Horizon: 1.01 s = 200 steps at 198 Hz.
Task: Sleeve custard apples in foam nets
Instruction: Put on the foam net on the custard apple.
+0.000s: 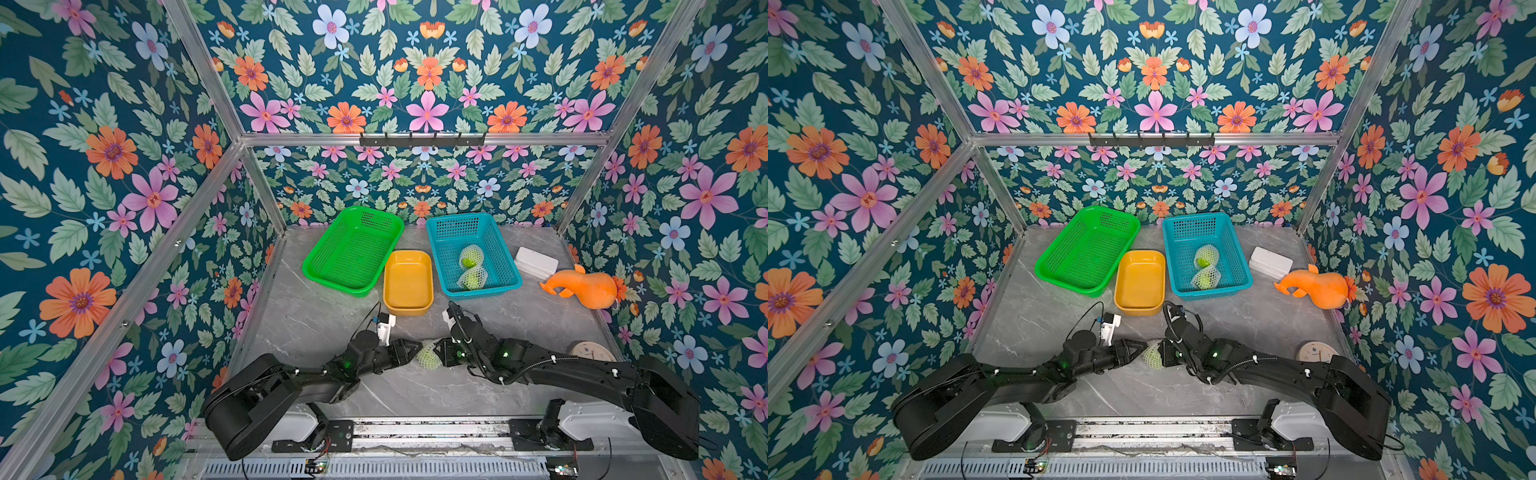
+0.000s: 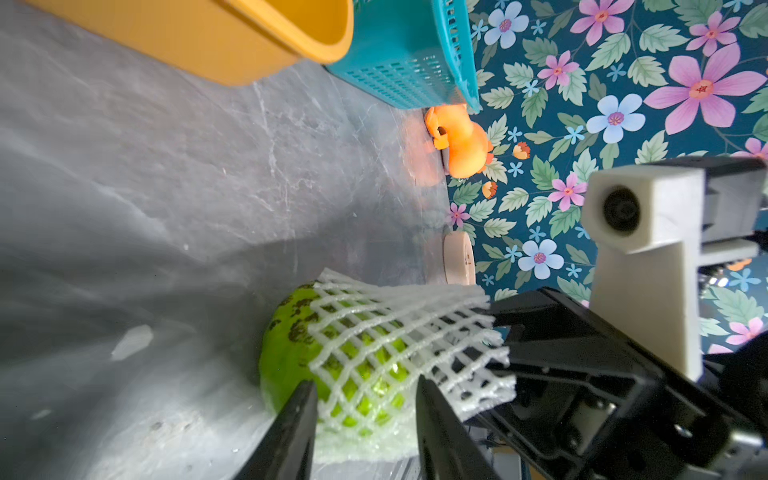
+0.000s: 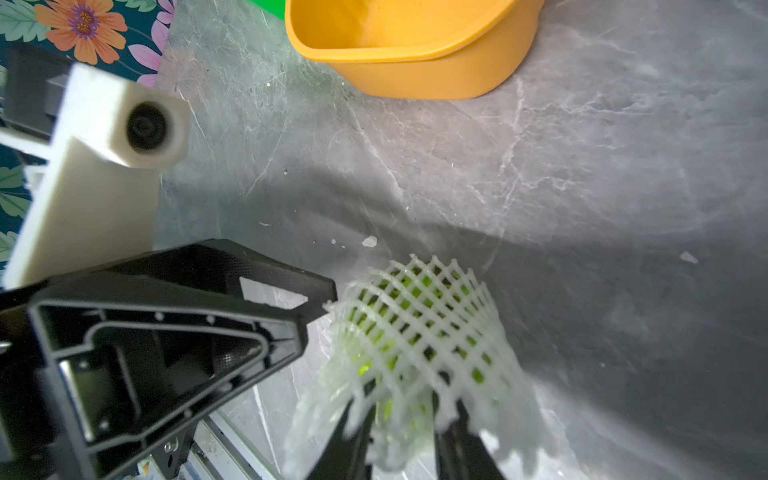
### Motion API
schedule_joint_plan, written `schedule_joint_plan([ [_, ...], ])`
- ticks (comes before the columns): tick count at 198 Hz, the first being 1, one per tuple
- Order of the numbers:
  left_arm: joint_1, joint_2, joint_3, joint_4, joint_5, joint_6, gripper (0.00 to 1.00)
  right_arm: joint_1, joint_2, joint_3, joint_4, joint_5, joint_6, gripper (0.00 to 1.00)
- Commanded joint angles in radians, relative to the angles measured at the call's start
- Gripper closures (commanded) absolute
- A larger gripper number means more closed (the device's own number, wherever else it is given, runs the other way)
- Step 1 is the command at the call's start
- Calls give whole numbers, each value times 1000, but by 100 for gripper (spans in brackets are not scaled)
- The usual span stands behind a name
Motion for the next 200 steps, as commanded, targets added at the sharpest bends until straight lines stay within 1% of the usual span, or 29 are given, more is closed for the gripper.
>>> schedule_joint_plan([
  [1, 1, -41, 5, -87, -42, 53, 55, 1, -5, 10, -9, 14, 2, 74],
  [24, 1, -41, 13, -118, -28, 66, 53, 1, 2, 16, -9, 13, 1, 74],
  [60, 2, 16, 19, -107, -14, 66, 53, 1, 8, 24, -7, 10, -1, 74],
  [99, 2, 80, 36, -59, -1, 62, 56, 2, 11, 25, -12, 8, -1, 74],
  [128, 2, 132, 44, 7, 16, 45, 58, 1, 14, 25, -9, 8, 0, 75],
  [163, 2, 189, 47, 98, 37, 7, 65, 1, 14, 21, -7, 11, 4, 75],
  [181, 2, 203, 42, 141, 48, -16, 65, 0, 9, 18, -17, 14, 7, 75],
  [200, 2, 186, 30, 129, 40, -14, 66, 1, -14, 11, -41, 17, 10, 76],
])
